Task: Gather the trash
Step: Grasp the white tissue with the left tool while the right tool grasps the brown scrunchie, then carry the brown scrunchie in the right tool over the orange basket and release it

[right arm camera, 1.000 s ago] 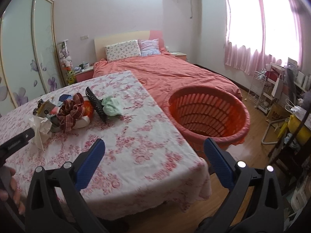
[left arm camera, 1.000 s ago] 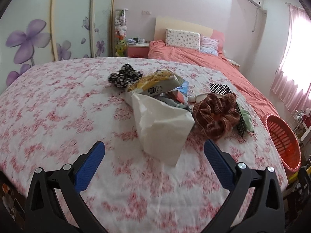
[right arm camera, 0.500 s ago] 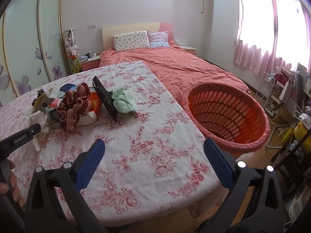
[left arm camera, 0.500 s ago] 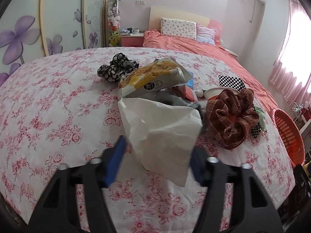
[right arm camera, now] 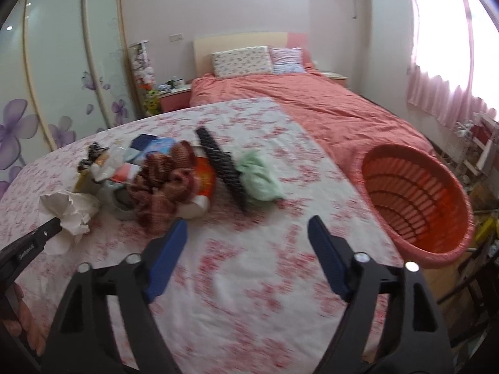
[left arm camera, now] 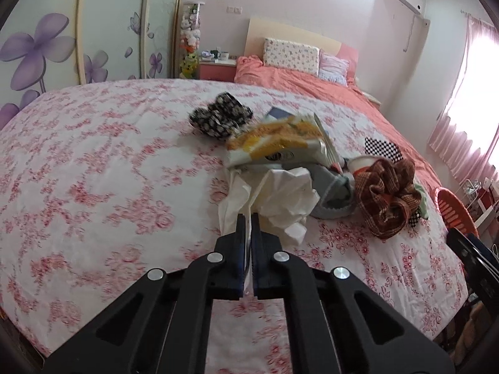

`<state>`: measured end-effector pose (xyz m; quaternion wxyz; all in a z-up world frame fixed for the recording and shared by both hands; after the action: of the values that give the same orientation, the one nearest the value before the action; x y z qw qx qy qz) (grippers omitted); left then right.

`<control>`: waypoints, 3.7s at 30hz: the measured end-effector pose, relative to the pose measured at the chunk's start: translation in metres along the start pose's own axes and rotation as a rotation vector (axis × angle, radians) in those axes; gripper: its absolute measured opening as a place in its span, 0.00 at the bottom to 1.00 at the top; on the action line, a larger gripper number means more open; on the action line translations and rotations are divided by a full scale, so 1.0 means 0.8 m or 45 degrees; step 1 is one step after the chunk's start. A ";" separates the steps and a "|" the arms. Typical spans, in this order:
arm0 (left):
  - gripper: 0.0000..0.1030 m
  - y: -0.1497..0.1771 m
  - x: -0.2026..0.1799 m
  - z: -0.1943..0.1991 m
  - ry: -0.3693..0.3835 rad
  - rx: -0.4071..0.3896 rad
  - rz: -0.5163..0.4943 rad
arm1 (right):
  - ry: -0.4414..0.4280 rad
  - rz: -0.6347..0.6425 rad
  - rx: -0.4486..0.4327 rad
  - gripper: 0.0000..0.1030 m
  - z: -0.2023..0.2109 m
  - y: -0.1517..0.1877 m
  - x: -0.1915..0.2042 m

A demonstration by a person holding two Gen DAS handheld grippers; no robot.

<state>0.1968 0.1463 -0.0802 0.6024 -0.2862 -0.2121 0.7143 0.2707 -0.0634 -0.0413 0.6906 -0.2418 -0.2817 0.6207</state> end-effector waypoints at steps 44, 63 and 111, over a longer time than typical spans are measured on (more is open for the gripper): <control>0.01 -0.072 -0.065 0.072 0.253 -0.168 -0.003 | -0.083 -0.071 -0.172 0.08 0.043 -0.084 -0.044; 0.01 -0.046 -0.326 0.021 0.630 -0.026 -0.325 | 0.244 -0.362 -0.252 0.08 0.070 -0.063 -0.276; 0.52 -0.024 -0.251 -0.004 0.246 0.030 -0.427 | 0.186 -0.245 -0.149 0.42 0.032 -0.052 -0.249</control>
<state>0.2352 -0.0478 -0.0388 0.7338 -0.3072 -0.1896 0.5755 0.2688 -0.2666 -0.0120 0.7503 -0.2981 -0.2884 0.5148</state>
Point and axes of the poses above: each gripper's, at about its wrist camera, not at the fingertips, and z roughly against the way its jaws point, x to its left, y to its underside, the point moved 7 cm from there along -z, roughly the way its jaws point, and after that the axes turned 7 degrees about x, right-handed, at the moved point
